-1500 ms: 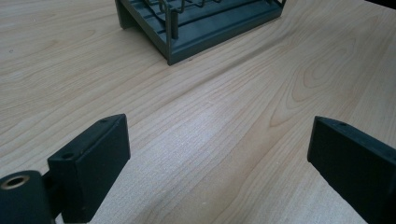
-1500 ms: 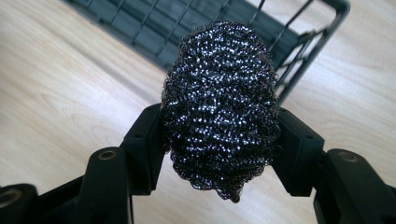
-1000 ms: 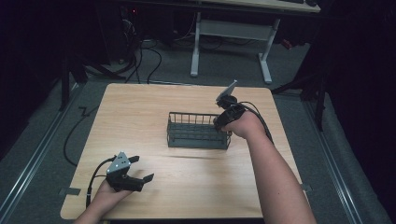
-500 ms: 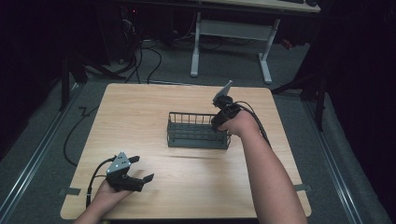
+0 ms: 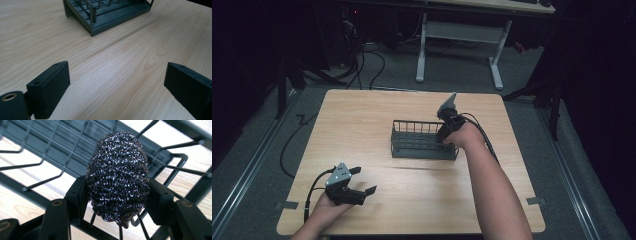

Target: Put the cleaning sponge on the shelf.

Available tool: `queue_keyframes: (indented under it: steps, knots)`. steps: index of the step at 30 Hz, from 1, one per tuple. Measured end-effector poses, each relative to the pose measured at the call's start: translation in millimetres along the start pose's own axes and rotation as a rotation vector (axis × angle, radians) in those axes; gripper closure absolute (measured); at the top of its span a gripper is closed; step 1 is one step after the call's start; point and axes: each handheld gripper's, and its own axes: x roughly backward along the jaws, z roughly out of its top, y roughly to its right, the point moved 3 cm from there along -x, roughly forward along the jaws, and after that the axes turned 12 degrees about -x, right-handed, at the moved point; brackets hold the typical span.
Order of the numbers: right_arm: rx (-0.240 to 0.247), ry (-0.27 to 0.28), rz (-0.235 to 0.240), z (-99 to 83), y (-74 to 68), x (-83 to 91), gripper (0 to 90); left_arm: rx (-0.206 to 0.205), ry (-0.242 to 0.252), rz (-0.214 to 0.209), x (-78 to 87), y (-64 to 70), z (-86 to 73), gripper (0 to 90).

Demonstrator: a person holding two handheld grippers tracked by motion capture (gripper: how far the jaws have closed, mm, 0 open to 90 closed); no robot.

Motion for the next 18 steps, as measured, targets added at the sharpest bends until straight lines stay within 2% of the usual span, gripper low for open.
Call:
queue_keyframes:
  steps: [4,5,11,14,17,18]
  knots:
    - [-0.010,-0.013,0.006,0.2,-2.5,-3.3,40.8,-0.001,-0.001,-0.001,-0.2,0.3,0.0,7.1]
    - [0.000,-0.013,0.007,0.6,-2.5,-4.8,40.2,-0.001,-0.001,-0.001,-0.2,0.2,0.0,7.1]
    - [-0.003,-0.001,0.017,1.2,-2.8,-5.0,36.6,0.001,0.000,0.001,0.1,-0.3,-0.1,7.2]
    - [-0.012,0.013,0.021,0.5,-1.7,-0.1,32.7,0.002,-0.001,0.000,-0.1,-0.4,-0.2,7.1]
    - [-0.030,0.031,0.030,-0.7,0.4,8.1,32.2,0.001,-0.003,0.000,-0.2,-0.2,-0.2,7.2]
    - [-0.023,0.048,0.032,-0.5,1.4,11.3,32.3,0.001,-0.004,0.000,-0.1,-0.1,-0.1,7.2]
